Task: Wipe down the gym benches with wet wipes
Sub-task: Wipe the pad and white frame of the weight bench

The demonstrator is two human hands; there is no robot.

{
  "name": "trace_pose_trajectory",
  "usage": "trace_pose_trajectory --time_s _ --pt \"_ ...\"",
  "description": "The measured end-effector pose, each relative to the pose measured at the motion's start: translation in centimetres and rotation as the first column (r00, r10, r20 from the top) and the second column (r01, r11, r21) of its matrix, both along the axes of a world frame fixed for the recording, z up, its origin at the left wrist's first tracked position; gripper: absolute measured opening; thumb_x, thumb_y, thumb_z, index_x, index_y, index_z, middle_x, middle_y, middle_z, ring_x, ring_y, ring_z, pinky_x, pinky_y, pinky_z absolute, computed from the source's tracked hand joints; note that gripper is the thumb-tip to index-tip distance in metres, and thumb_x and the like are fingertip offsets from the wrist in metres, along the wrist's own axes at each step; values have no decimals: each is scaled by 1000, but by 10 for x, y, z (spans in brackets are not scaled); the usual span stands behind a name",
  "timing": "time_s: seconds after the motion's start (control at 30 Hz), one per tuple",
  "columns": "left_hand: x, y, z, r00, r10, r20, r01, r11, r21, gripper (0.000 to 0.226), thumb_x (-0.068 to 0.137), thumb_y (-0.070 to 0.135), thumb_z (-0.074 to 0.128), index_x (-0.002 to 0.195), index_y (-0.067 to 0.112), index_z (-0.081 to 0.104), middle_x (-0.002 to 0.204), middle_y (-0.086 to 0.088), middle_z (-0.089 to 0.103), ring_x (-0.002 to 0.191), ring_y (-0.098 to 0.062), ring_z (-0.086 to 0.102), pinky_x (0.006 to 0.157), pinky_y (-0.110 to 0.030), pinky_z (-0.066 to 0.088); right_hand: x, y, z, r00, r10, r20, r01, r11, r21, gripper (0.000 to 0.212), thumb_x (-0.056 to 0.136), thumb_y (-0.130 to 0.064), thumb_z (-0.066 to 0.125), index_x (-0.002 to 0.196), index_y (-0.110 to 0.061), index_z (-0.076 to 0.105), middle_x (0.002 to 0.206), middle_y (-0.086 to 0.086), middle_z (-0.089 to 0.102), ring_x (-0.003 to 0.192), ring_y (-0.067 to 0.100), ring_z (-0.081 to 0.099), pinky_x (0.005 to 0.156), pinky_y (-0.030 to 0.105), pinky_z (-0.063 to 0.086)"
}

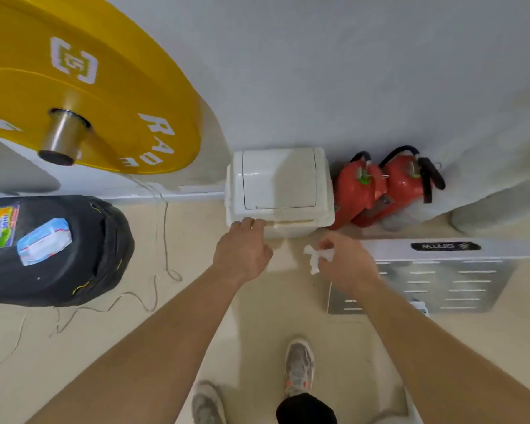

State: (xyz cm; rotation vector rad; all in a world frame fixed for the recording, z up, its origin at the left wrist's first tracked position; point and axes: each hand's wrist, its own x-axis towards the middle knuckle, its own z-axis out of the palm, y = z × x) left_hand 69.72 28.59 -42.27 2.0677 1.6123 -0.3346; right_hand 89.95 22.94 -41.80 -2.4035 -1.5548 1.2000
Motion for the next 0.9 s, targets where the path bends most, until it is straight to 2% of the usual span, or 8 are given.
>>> trace_pose_trajectory --time_s 0.17,0.37,0.47,0.57,0.63,0.73,0.8,0.9 --pt "26 70 -80 997 -43 -59 51 990 131 51 96 27 49 146 17 40 143 -4 44 127 -26 42 94 -37 42 10 57 -75 998 -52 -22 54 992 113 22 92 -30 65 112 -29 57 103 -12 59 92 15 54 77 33 47" --pt "16 91 -115 997 -34 -68 44 988 145 48 95 26 50 142 19 44 142 0 47 126 -26 43 94 -36 41 -4 99 -102 989 -115 -92 133 966 221 18 92 -24 66 110 -24 66 111 -3 65 97 17 60 84 37 54" --pt "12 98 -120 998 -32 -49 39 988 149 52 96 25 49 146 19 39 148 1 44 130 -25 42 97 -36 41 -10 119 -109 982 -158 -101 180 947 267 27 93 -21 67 120 -20 66 118 1 64 100 17 60 83 27 48" --pt "9 101 -117 999 -28 -19 30 991 128 60 98 25 48 153 18 28 160 2 31 134 -25 39 98 -38 42 -15 129 -112 962 -211 -170 248 941 232 56 90 -20 72 143 -21 53 128 2 62 115 19 60 90 25 47" --pt "6 102 -115 999 -51 -12 52 993 109 63 99 26 48 155 17 23 165 2 21 135 -25 37 96 -38 44 -20 125 -110 963 -181 -202 220 957 191 67 89 -15 71 150 -21 45 132 1 60 117 18 59 91 24 46" --pt "2 105 -113 999 -45 5 44 996 71 66 99 28 47 158 19 17 167 4 14 135 -23 36 94 -37 44 -26 114 -108 975 -132 -179 166 968 191 65 88 -12 70 148 -21 47 139 0 55 126 20 53 97 24 42" --pt "1 108 -111 999 -18 41 16 998 59 66 99 27 47 158 19 19 164 5 20 133 -23 38 91 -36 44 -27 110 -107 980 -123 -155 150 973 174 61 91 -15 68 147 -22 47 146 -1 51 134 18 48 104 26 39" --pt "-4 107 -104 997 5 75 -8 999 44 62 100 26 47 157 20 23 164 6 20 135 -22 37 93 -37 45 -27 109 -106 993 -79 -92 91 986 137 53 95 -20 61 146 -21 49 149 -1 48 133 19 48 105 34 43"
